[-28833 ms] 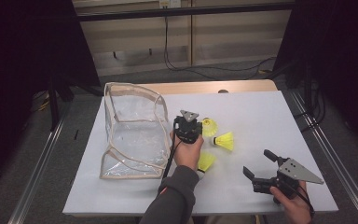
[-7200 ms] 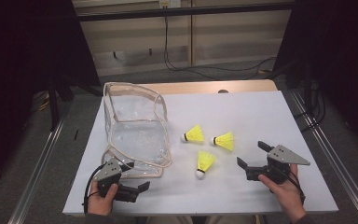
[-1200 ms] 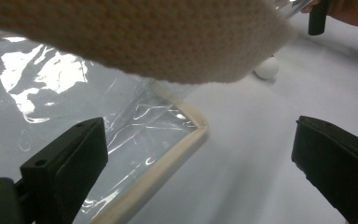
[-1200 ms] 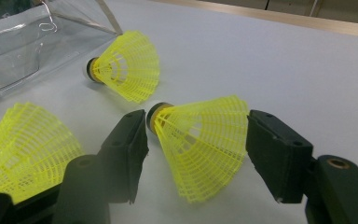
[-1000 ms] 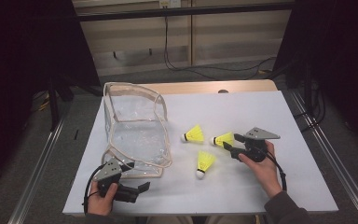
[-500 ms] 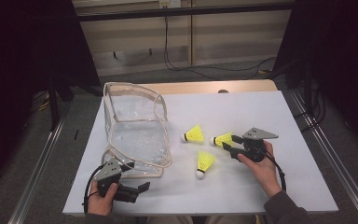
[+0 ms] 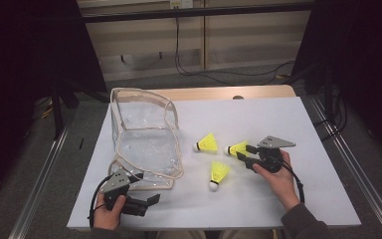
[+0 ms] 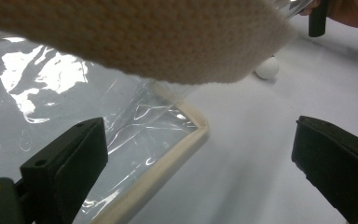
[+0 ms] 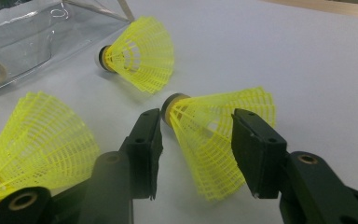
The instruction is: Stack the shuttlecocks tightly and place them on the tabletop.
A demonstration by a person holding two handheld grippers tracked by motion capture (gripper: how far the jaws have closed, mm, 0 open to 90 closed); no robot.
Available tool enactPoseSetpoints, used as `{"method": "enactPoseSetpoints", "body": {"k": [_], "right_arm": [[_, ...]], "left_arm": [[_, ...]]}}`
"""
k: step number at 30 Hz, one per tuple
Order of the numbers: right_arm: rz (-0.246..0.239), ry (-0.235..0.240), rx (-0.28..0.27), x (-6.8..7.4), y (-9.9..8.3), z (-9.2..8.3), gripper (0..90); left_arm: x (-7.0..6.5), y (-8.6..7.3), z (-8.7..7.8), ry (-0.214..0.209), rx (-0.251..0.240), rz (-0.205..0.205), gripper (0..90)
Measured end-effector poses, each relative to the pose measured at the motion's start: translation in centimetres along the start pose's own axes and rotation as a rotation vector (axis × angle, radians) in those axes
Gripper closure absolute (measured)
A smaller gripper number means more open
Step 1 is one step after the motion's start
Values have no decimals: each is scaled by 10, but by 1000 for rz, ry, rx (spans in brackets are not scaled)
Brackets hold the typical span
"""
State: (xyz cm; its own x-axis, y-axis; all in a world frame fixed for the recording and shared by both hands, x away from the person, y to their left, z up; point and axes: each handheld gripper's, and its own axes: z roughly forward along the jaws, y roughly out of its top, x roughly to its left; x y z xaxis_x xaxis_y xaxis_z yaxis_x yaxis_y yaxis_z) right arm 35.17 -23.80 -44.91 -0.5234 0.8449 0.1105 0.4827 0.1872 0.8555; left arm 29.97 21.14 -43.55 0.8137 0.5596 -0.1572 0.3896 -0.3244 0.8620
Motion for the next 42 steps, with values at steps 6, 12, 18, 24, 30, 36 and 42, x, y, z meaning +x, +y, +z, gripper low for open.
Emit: {"method": "enactPoseSetpoints", "body": {"k": [6, 12, 18, 24, 30, 36, 42], "right_arm": [[-3, 6, 9, 0, 0, 3, 556], [-7, 8, 21, -1, 1, 4, 586], [0, 7, 32, -1, 0, 6, 599], [-1, 6, 45, -2, 0, 7, 624], [4, 9, 52, -3, 0, 9, 647], [-2, 13, 58, -3, 0, 10, 675], [0, 13, 64, -2, 0, 11, 702]], "left_arm": [[0, 0, 0, -1, 2, -1, 32], [0, 0, 0, 0, 3, 0, 32], [0, 0, 0, 0, 3, 1, 32], [0, 0, 0, 0, 3, 1, 32], [0, 0, 0, 0, 2, 0, 32], [0, 0, 0, -1, 1, -2, 32], [0, 0, 0, -1, 1, -2, 32]]}}
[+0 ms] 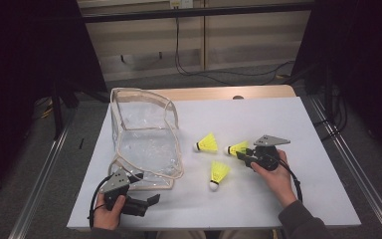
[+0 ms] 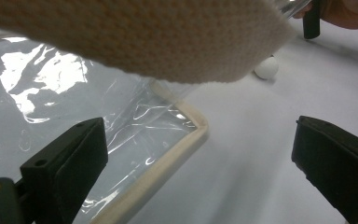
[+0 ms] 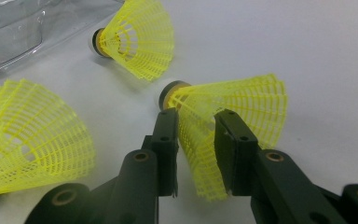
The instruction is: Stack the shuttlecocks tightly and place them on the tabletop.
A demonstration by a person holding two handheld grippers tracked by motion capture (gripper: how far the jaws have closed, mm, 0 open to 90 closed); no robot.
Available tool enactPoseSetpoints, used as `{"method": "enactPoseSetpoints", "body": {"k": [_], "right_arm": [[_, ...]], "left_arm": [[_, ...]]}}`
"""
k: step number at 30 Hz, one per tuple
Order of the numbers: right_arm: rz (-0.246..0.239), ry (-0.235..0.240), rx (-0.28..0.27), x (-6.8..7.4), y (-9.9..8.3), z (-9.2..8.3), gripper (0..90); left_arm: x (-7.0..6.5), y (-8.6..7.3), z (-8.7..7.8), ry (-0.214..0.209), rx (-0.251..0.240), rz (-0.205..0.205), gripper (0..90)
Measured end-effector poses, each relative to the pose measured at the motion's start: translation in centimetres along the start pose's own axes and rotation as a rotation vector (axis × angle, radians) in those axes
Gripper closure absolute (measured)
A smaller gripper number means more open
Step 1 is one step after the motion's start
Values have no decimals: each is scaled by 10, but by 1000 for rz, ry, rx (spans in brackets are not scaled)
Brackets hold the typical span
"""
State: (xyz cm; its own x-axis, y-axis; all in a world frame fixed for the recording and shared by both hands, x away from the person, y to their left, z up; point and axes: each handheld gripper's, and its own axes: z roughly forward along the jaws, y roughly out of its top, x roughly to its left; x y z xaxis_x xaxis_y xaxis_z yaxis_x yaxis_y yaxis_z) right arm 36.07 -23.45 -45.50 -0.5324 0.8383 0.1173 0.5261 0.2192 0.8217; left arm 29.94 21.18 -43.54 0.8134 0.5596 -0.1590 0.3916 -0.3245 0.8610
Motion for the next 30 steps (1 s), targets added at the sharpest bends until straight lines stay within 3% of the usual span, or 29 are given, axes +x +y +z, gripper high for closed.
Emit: {"method": "enactPoseSetpoints", "body": {"k": [30], "right_arm": [[-38, 13, 31, 2, -1, 3, 798]], "left_arm": [[0, 0, 0, 3, -5, 3, 32]]}}
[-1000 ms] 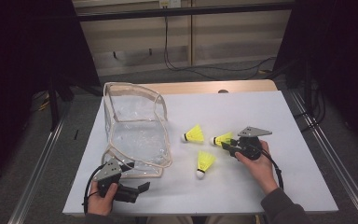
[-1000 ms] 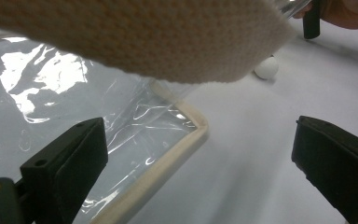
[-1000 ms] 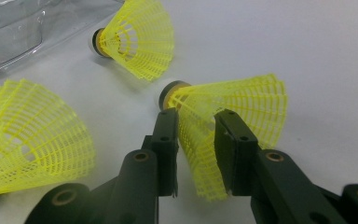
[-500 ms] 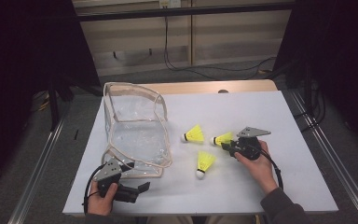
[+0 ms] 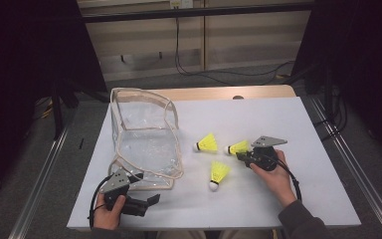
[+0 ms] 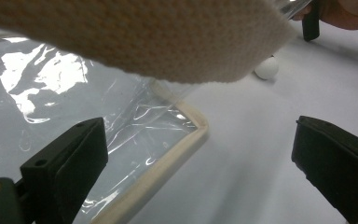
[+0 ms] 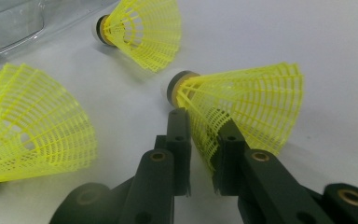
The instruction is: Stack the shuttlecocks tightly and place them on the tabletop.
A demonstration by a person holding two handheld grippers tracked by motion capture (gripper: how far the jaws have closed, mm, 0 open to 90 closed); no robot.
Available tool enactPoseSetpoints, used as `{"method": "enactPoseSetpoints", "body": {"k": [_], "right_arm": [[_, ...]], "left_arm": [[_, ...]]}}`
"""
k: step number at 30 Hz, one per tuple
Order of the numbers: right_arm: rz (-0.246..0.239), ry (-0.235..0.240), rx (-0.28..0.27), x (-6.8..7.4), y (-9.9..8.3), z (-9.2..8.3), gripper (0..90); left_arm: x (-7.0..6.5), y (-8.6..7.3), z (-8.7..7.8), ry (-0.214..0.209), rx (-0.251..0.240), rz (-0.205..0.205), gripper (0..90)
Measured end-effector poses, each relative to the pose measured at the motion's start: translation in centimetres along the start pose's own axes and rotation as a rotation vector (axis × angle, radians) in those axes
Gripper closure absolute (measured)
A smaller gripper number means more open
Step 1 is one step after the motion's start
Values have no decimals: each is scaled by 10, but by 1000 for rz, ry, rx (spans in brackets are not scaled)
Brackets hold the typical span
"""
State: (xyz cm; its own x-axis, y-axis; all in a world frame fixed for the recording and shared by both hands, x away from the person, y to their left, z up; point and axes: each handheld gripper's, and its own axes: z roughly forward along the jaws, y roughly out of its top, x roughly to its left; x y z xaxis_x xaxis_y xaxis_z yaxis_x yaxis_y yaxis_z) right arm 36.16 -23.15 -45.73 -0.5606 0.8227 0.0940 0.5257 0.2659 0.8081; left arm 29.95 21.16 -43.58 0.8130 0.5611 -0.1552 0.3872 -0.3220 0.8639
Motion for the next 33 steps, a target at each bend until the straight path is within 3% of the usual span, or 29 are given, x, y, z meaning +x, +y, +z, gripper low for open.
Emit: {"method": "enactPoseSetpoints", "body": {"k": [14, 33], "right_arm": [[-44, 11, 0, 1, 1, -1, 875], [-43, 10, -34, -3, 7, -5, 884]], "left_arm": [[0, 0, 0, -1, 2, 1, 32], [0, 0, 0, -1, -6, -1, 32]]}}
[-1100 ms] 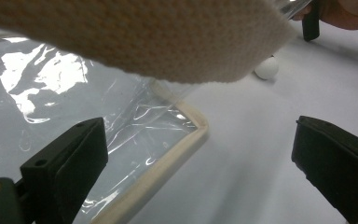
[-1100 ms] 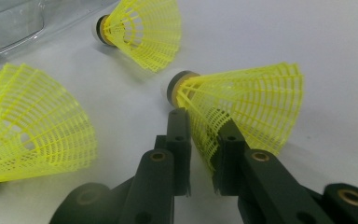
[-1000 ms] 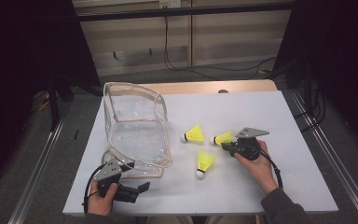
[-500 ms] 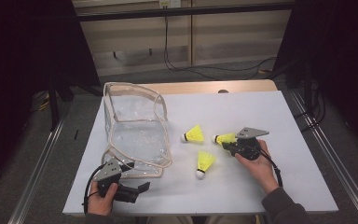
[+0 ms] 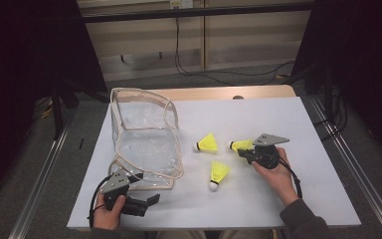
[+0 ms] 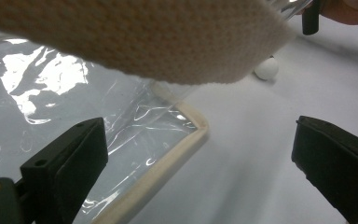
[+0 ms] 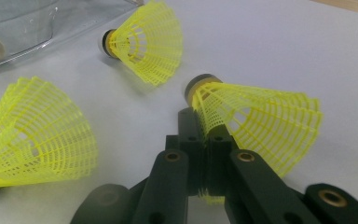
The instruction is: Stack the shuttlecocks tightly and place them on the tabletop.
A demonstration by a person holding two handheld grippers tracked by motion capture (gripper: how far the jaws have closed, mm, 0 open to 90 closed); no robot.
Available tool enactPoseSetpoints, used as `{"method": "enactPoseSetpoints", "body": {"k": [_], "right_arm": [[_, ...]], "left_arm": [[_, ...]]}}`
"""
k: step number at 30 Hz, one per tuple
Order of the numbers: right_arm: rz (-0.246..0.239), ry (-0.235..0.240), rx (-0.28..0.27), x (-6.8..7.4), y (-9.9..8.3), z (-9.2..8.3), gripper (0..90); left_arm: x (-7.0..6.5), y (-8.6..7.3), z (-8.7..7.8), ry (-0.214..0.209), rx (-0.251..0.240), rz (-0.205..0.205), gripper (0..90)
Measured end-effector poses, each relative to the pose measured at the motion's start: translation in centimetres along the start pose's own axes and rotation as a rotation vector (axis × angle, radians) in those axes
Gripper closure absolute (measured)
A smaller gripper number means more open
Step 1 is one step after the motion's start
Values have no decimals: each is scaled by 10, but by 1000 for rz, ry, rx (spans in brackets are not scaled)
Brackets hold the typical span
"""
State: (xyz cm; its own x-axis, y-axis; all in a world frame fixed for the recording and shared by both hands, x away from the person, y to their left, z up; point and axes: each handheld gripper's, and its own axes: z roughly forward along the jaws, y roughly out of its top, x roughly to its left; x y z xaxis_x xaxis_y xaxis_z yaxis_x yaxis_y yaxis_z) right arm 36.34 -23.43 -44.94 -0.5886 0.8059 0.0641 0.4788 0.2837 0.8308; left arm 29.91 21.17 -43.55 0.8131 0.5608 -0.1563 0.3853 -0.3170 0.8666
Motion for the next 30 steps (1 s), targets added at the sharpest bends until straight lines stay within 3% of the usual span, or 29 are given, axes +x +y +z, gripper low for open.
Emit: {"method": "enactPoseSetpoints", "body": {"k": [30], "right_arm": [[-22, 5, -24, 0, 9, 5, 884]], "left_arm": [[-1, 0, 0, 4, -3, -5, 32]]}}
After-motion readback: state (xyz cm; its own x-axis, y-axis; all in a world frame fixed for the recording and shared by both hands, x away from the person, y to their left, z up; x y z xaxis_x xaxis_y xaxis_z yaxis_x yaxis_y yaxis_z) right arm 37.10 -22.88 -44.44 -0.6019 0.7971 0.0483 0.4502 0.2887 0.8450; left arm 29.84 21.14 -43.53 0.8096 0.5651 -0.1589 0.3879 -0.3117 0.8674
